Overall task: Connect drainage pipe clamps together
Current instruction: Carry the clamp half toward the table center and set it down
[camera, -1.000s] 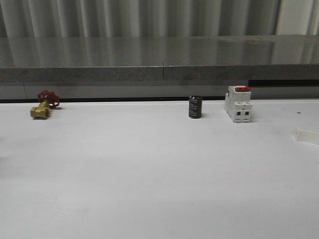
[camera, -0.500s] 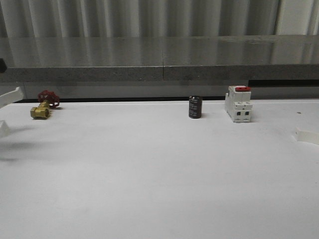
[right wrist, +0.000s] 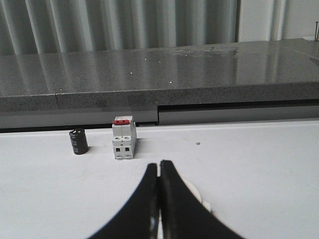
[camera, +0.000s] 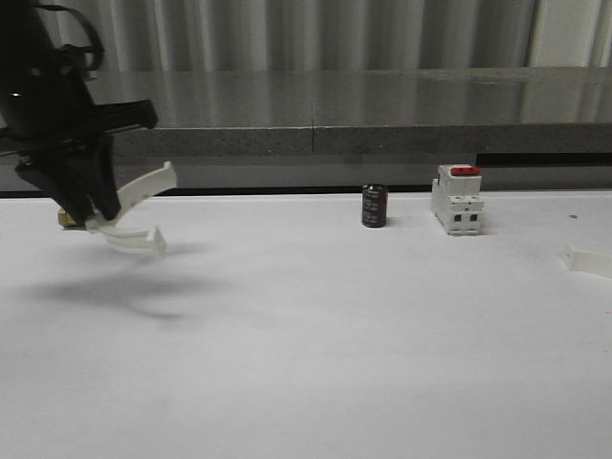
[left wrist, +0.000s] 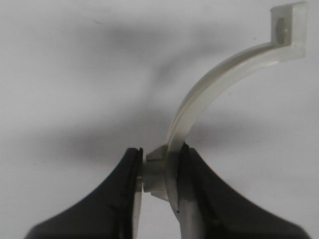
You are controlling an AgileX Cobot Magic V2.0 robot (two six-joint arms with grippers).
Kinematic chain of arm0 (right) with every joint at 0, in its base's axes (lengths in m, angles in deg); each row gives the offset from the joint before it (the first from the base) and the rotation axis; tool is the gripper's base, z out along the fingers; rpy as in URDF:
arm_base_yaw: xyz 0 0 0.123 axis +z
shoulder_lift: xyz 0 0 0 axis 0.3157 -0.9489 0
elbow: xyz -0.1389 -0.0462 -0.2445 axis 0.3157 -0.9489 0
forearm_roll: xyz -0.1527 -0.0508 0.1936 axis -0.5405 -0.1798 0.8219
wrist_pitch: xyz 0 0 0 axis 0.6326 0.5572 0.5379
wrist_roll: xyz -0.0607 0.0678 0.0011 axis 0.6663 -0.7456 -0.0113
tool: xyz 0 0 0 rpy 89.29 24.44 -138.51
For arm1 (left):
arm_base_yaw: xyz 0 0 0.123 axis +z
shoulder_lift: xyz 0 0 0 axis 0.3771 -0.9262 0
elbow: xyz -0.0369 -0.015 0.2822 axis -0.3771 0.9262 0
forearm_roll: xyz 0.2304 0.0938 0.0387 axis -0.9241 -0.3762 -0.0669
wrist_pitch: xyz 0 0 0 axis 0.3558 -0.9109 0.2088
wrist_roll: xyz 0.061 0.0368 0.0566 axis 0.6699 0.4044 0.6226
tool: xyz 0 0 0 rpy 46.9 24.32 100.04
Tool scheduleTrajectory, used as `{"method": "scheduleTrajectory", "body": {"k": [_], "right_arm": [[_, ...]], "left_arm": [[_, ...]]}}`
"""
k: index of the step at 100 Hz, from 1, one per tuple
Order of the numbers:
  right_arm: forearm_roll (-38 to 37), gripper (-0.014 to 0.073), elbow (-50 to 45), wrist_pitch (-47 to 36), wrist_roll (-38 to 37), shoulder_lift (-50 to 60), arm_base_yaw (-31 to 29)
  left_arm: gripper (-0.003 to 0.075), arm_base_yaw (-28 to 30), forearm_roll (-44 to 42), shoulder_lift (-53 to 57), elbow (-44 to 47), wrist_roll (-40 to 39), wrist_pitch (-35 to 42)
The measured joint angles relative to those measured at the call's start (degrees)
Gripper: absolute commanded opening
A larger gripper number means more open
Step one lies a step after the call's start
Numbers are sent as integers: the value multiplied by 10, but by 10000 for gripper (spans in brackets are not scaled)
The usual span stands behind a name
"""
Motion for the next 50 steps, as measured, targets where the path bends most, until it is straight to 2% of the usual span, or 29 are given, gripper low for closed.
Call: {"method": "scheduleTrajectory", "body": {"k": [20,36,46,50], "right_arm": [[0,-66,0,0,0,0,0],[0,-66,0,0,0,0,0],[0,-66,0,0,0,0,0],[0,-66,0,0,0,0,0]], "left_arm": [[9,-65,-4,-38,0,-78,10],[24,-102,-5,-72,0,-92,17],[130,-107,-5,-79,-3,-94,19],[215,-107,-5,-79,-3,-94,19]]}}
